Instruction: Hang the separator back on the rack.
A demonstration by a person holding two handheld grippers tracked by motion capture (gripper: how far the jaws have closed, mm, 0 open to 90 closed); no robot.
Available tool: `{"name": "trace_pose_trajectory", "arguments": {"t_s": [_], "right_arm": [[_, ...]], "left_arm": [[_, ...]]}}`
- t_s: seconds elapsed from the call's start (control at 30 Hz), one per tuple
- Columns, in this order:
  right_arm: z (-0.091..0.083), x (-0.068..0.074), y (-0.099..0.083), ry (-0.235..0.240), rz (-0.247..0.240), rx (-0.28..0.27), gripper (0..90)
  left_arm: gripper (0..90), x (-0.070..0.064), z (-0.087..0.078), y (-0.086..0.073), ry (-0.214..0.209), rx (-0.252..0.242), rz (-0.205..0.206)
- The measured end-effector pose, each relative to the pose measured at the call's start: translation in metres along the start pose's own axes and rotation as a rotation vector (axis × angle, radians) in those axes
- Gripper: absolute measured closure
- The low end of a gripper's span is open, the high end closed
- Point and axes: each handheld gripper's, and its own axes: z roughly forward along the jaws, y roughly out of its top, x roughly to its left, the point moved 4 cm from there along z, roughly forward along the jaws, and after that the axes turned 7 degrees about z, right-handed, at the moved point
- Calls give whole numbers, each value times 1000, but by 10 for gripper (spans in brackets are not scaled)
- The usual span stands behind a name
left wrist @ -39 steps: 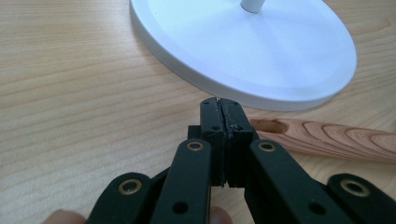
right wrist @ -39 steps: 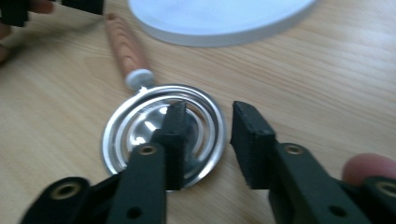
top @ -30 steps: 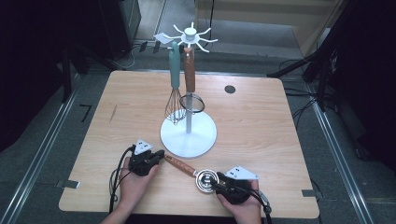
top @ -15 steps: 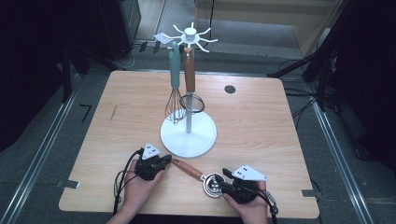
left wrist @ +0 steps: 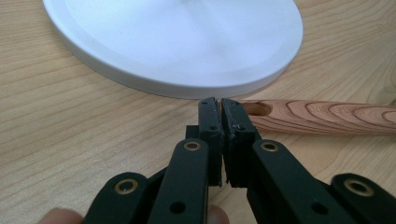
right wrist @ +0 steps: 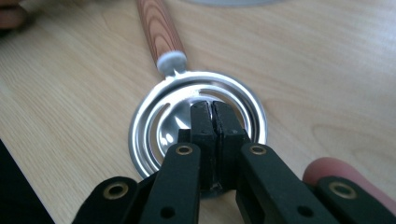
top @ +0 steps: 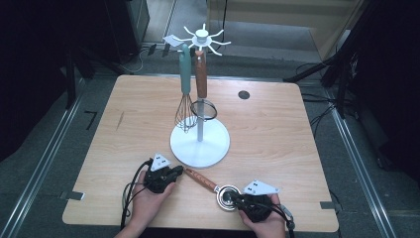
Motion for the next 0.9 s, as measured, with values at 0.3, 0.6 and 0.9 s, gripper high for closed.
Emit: {"name": "trace_pose_trajectory", "arguments": {"t_s": [0.3, 0.6, 0.9], "right_arm": [[-4, -16, -5, 2, 9, 9, 890], [-18, -35, -10, -11, -18, 0, 817], [-18, -31, 6, -11, -171, 30, 642]], "left_arm": [[881, 4, -4, 0, 2, -9, -8], [870, 8, -10, -2, -11, -32, -26], [647, 31, -42, -12, 40, -101, -30]]}}
